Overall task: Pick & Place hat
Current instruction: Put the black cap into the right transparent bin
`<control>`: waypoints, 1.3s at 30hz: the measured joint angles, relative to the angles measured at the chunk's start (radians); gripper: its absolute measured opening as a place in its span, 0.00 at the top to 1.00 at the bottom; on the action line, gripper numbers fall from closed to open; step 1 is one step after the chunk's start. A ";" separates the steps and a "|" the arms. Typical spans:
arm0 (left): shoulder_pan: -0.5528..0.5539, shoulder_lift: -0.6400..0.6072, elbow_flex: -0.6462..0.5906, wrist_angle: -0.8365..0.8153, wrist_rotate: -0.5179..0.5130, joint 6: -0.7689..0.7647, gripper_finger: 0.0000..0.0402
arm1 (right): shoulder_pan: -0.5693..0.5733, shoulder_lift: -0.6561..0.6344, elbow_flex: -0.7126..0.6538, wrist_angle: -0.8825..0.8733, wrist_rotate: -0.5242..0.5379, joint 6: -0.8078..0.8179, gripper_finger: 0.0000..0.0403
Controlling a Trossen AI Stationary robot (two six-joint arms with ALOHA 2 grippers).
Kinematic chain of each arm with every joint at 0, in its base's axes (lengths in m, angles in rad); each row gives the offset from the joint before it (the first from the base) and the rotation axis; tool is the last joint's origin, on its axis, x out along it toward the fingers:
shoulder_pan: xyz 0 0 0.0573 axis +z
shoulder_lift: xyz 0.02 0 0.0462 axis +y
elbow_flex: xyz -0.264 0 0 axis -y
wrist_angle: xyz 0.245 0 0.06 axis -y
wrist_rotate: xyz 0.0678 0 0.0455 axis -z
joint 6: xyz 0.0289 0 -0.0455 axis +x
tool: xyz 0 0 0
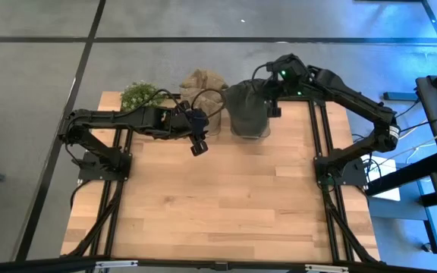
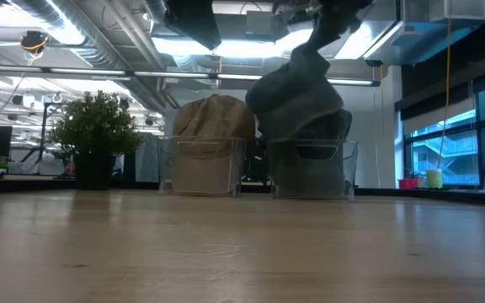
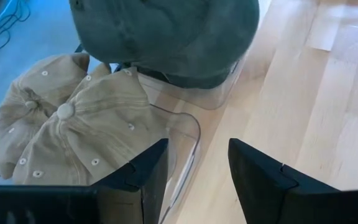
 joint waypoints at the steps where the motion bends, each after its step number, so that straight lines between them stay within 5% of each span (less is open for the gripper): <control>1: 0.000 0.000 0.000 0.000 0.000 0.000 0.59 | -0.002 0.000 0.000 -0.001 0.015 0.000 0.99; 13: 0.000 0.000 0.000 0.000 -0.001 0.001 0.60 | -0.003 0.070 0.000 0.034 0.034 0.085 0.99; 20: 0.000 0.000 0.000 -0.001 -0.002 0.009 0.59 | 0.008 0.102 0.000 0.011 0.176 0.129 0.99; 39: 0.000 0.000 0.000 0.000 -0.033 0.068 0.59 | 0.008 0.098 0.000 -0.317 -0.017 0.239 0.98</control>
